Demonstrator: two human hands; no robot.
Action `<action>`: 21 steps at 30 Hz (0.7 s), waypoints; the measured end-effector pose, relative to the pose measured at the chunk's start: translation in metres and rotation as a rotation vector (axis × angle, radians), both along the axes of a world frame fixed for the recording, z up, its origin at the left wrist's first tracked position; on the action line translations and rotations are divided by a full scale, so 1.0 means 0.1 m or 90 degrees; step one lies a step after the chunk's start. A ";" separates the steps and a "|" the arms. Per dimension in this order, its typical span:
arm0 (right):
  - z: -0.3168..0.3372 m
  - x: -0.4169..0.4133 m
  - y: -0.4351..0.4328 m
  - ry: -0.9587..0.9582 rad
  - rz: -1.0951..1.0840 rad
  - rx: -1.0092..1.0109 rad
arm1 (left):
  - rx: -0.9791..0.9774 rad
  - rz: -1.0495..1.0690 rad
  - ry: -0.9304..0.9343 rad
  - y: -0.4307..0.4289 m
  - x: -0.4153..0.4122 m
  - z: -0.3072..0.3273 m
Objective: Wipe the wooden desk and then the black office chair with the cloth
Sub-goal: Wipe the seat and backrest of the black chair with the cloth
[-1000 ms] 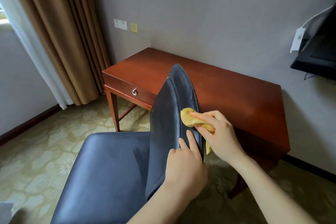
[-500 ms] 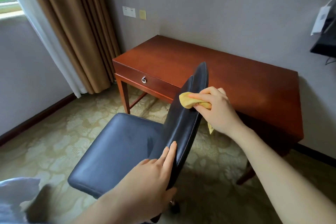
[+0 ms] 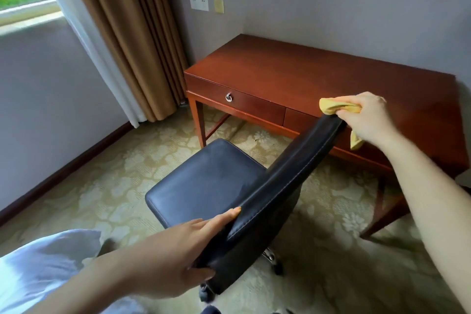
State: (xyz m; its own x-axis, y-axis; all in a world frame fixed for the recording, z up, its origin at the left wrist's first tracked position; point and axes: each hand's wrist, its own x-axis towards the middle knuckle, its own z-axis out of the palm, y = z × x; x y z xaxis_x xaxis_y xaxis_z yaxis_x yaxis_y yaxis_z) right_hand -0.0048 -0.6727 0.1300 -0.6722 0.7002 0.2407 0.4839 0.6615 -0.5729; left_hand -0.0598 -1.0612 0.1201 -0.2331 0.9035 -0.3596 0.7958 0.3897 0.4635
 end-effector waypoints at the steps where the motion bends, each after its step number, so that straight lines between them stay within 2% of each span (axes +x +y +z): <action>1: -0.05 -0.01 -0.15 -0.001 -0.028 0.013 | 0.004 -0.023 -0.001 -0.16 -0.10 0.02; 7: -0.08 0.11 -0.70 -0.009 -0.183 0.076 | 0.050 -0.122 0.014 -0.50 -0.46 0.02; 12: -0.14 0.30 -1.35 -0.039 -0.277 0.083 | 0.027 -0.190 0.026 -0.94 -0.90 0.01; 17: -0.20 0.36 -2.08 -0.066 -0.307 0.119 | 0.005 -0.166 0.040 -1.37 -1.28 0.09; 21: -0.25 0.31 -2.71 -0.025 -0.319 0.179 | 0.197 -0.102 0.137 -1.64 -1.45 0.03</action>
